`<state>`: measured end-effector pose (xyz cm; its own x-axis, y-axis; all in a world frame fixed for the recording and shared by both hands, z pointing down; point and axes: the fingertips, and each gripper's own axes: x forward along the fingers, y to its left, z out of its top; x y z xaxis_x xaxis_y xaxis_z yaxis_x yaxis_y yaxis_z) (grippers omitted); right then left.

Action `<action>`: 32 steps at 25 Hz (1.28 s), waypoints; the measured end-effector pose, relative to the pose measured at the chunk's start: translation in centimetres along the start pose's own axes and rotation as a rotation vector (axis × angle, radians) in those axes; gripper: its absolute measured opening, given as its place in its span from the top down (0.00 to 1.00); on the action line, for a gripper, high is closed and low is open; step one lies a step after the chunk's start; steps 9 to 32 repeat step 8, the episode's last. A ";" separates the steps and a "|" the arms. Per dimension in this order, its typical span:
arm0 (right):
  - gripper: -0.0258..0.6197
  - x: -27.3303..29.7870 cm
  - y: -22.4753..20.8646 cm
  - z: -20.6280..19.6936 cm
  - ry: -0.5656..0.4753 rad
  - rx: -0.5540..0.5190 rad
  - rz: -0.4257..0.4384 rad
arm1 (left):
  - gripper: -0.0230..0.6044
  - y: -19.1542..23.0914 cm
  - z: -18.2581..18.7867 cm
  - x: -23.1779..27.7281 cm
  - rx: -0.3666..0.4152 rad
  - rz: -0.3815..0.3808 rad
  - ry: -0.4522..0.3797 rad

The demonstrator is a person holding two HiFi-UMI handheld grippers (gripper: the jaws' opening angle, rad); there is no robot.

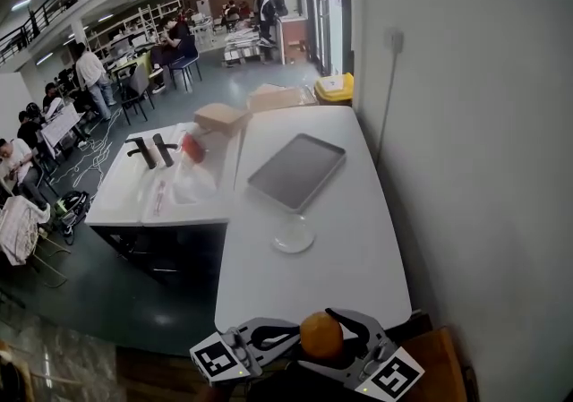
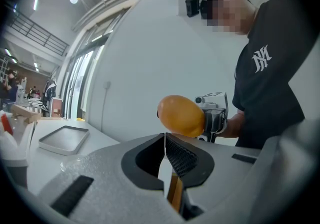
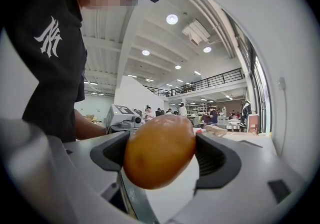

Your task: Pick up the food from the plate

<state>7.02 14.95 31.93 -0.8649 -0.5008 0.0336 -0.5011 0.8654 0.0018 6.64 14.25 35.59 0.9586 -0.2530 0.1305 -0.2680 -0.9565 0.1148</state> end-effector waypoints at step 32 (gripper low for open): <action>0.33 0.7 0.8 0.6 -0.036 -0.013 0.027 | 0.95 -0.2 -0.2 -1.0 0.011 0.026 -0.002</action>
